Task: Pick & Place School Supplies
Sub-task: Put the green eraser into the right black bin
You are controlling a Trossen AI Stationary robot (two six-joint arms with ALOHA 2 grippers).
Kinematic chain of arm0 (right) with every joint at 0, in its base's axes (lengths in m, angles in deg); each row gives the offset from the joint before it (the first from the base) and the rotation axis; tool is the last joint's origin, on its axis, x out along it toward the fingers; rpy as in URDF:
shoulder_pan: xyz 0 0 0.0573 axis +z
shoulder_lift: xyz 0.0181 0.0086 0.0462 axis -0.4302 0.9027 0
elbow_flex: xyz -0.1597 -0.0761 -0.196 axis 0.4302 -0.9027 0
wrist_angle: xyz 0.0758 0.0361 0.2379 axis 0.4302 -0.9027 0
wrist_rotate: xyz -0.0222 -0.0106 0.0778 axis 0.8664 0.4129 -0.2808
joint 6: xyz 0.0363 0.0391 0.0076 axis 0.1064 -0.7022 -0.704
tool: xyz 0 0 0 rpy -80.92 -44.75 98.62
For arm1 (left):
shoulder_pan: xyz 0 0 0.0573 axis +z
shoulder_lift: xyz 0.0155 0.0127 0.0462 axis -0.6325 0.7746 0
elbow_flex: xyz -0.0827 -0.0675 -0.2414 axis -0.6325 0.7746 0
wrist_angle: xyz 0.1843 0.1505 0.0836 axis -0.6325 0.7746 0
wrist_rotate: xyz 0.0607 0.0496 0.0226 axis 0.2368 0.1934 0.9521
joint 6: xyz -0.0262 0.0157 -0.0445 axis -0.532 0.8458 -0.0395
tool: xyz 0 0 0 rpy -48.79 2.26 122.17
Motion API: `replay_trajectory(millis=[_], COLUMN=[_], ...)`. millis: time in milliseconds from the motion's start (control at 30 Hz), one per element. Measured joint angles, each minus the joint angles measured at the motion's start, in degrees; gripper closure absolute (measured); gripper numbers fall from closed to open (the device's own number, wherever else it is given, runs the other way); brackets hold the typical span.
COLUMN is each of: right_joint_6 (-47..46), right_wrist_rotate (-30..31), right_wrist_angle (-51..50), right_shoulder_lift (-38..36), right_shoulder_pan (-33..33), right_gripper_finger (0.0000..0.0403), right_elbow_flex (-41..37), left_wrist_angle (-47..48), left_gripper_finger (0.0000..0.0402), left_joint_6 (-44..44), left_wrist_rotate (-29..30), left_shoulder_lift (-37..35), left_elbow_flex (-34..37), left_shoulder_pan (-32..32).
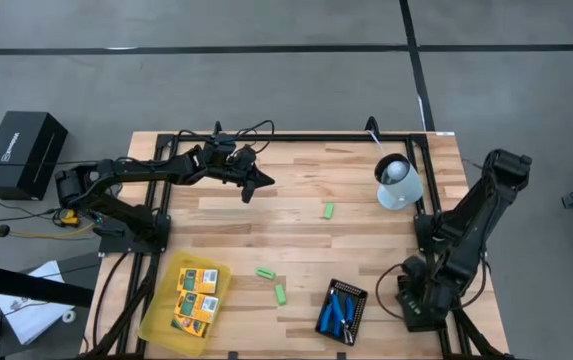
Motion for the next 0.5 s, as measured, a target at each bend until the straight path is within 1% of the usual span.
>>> replay_trajectory(millis=[133,300,400,500], right_joint_6=[-0.05,-1.34,-1.92,-1.92], right_wrist_rotate=[0.02,0.00,0.00,0.29], right_wrist_angle=[2.25,2.24,2.30,2.22], right_shoulder_lift=[0.40,-0.11,-1.03,-3.17], right_shoulder_pan=[-0.07,-0.09,-0.04,-0.12], right_gripper_finger=[0.0280,0.0209,0.0178,0.0163], right_elbow_flex=[0.00,0.00,0.00,0.00], left_wrist_angle=[0.00,0.02,0.00,0.00], left_gripper_finger=[0.0399,0.0399,0.0399,0.0399], left_joint_6=[0.02,0.03,0.04,0.03], left_wrist_rotate=[-0.01,-0.02,-0.02,-0.03], left_shoulder_lift=[0.00,0.00,0.00,0.00], left_elbow_flex=[0.00,0.00,0.00,0.00], left_shoulder_pan=[0.00,0.00,0.00,0.00])
